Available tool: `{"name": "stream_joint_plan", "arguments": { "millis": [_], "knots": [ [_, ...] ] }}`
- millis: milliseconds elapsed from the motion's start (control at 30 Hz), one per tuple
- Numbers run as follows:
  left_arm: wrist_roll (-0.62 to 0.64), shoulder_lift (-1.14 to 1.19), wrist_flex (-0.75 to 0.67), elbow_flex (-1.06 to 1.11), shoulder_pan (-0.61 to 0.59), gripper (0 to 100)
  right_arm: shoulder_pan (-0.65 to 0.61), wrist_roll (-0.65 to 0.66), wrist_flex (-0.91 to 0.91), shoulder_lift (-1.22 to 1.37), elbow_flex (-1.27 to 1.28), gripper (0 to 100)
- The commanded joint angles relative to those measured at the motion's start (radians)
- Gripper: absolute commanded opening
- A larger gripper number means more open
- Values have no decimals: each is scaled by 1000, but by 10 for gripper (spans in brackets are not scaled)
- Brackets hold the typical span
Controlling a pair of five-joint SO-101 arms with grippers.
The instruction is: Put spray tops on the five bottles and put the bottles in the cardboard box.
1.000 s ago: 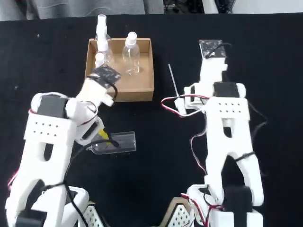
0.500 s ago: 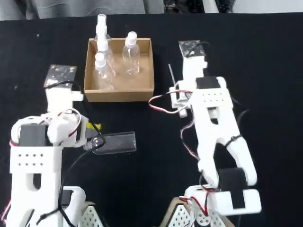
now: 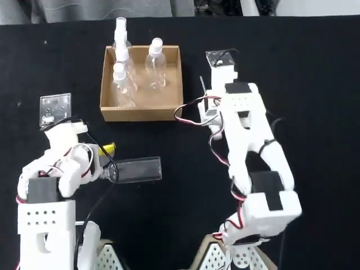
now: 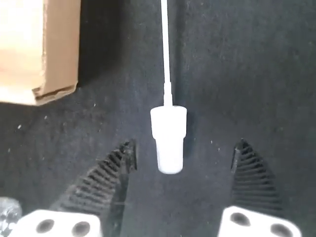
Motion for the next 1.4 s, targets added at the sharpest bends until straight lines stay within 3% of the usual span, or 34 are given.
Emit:
{"name": "stream_joint_plan", "arguments": {
  "millis": [0,400,800,1200,1367],
  "knots": [
    [11,-23,-17,-7,-8,295,-18,8,-54,44,-76,272],
    [11,-29,-15,5,-8,295,-12,-2,-74,268,-196,266],
    [5,-31,-17,15,-8,295,8,-2,-75,280,-209,12],
    [5,-32,-17,31,-10,295,83,-2,83,94,-205,11],
    [9,-32,-28,31,-99,295,98,-2,169,-12,-205,11]
  ]
}}
